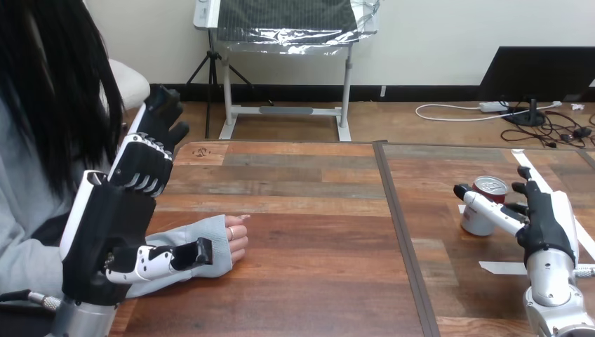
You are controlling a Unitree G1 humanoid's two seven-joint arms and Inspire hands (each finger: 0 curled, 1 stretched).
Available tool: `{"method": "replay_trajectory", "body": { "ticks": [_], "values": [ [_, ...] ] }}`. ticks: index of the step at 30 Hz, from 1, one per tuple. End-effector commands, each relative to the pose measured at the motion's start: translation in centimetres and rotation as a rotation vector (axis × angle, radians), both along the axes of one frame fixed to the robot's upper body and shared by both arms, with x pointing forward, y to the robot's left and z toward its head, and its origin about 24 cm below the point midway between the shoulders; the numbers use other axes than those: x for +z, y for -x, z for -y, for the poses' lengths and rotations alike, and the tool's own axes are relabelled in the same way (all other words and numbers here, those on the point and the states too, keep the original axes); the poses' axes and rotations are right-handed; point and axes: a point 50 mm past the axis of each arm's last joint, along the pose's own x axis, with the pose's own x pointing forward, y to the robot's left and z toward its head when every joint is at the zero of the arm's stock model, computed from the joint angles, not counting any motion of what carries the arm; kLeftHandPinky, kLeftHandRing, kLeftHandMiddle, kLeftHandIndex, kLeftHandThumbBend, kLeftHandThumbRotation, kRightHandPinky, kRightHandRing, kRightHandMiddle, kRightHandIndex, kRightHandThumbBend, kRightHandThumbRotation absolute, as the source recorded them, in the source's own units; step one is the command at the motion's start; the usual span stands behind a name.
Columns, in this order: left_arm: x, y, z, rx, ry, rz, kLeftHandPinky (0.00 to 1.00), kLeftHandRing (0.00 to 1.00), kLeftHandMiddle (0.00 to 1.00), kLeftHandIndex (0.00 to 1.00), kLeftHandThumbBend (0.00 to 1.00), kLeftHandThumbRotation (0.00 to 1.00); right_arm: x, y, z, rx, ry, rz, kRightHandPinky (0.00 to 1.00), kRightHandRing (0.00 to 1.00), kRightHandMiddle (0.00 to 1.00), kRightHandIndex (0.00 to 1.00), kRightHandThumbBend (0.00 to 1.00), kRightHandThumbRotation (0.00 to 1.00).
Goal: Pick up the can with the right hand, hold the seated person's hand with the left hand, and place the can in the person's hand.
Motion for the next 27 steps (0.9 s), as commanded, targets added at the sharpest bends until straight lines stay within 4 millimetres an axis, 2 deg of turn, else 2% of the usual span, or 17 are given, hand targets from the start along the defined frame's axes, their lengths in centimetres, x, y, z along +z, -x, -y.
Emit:
{"method": "replay_trajectory", "body": {
  "ticks": [1, 8, 27],
  "values": [
    [1.49, -0.33, 0.12, 0.001, 0.003, 0.073, 0.94, 0.99, 1.00, 0.96, 1.00, 0.40, 3.45, -2.70, -0.35, 0.027, 0.018, 0.101, 0.66, 0.78, 0.91, 0.96, 1.00, 0.53],
    [1.55, -0.13, 0.14, 0.002, 0.008, 0.074, 0.93, 0.99, 1.00, 0.96, 1.00, 0.41, 3.57, -2.81, -0.33, 0.033, 0.021, 0.098, 0.70, 0.79, 0.92, 0.96, 1.00, 0.52],
    [1.58, 0.39, 0.04, 0.024, 0.015, 0.064, 0.93, 0.99, 1.00, 0.96, 1.00, 0.39, 3.86, -3.08, -0.47, 0.051, 0.025, 0.096, 0.73, 0.81, 0.92, 0.97, 1.00, 0.54]
  ]
}}
